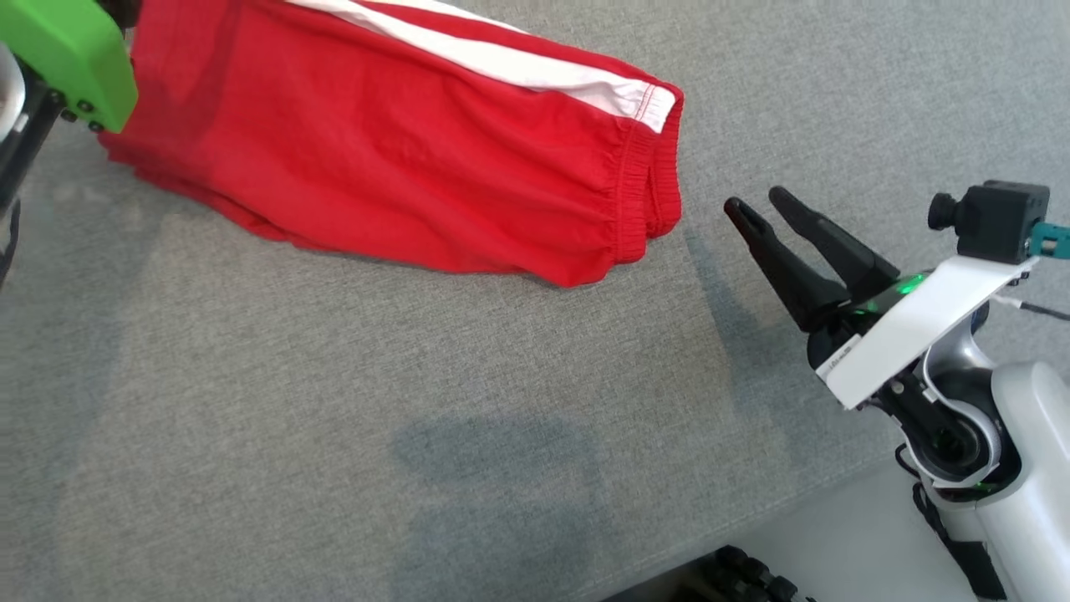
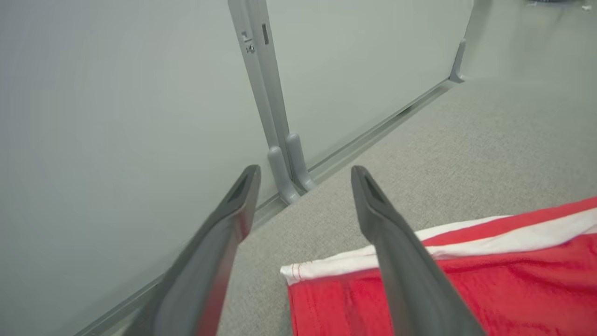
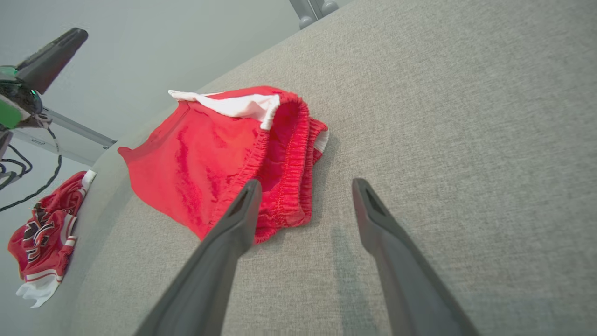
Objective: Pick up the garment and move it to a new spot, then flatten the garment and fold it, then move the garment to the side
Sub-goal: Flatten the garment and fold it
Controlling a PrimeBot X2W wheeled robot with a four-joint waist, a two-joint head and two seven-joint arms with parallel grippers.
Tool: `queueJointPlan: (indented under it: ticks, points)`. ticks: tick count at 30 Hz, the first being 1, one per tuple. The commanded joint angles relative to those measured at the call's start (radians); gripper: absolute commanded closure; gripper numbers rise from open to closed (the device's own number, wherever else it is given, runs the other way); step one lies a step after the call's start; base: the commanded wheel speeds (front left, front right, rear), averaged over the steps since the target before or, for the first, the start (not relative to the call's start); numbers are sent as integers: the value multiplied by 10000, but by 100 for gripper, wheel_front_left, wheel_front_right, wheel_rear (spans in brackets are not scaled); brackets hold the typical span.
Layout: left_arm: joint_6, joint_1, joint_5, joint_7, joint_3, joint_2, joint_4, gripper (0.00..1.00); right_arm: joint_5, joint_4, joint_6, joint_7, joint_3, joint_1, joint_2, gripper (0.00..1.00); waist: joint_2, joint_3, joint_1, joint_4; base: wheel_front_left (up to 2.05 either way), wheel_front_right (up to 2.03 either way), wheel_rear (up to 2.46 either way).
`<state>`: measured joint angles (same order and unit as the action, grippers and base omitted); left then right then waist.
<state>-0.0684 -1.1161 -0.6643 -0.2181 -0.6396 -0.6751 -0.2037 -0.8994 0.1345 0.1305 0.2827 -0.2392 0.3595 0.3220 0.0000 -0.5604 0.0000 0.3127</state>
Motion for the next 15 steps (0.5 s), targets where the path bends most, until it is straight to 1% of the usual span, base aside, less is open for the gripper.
queueJointPlan:
  ticks: [1, 4, 7, 9, 12, 13, 15]
  points:
    - [185, 378, 184, 342, 43, -67, 248, 0, 143, -22, 4, 67, 151, -177, -127, 0, 0, 389, 0, -268, 0, 0, 0]
    - [780, 1315, 308, 1289, 280, -254, 1066, 0, 502, -200, 4, 279, 467, -421, -429, 0, 0, 834, 0, -611, 0, 0, 0]
    - [1402, 2430, 575, 2015, 430, -656, 1918, 0, 773, -460, 4, 541, 778, -574, -796, 0, 0, 1238, 0, -1003, 0, 0, 0]
    - [1861, 3344, 551, 2417, 558, -889, 2480, 0, 890, -673, 4, 759, 1005, -610, -1081, 0, 0, 1456, 0, -1264, 0, 0, 0]
    - [2681, 4779, 308, 2967, 902, -1202, 3216, 0, 1077, -1144, 4, 1015, 1569, -548, -1540, 0, 0, 1682, 0, -1722, 0, 0, 0]
    - [2996, 5307, 107, 3145, 1066, -1226, 3436, 0, 1152, -1301, 6, 1105, 1738, -498, -1741, 0, 0, 1726, 0, -1856, 0, 0, 0]
    - [3469, 6347, -145, 3492, 1288, -1260, 3791, 0, 1300, -1614, 4, 1212, 2226, -399, -2033, 0, 0, 1812, 0, -2176, 0, 0, 0]
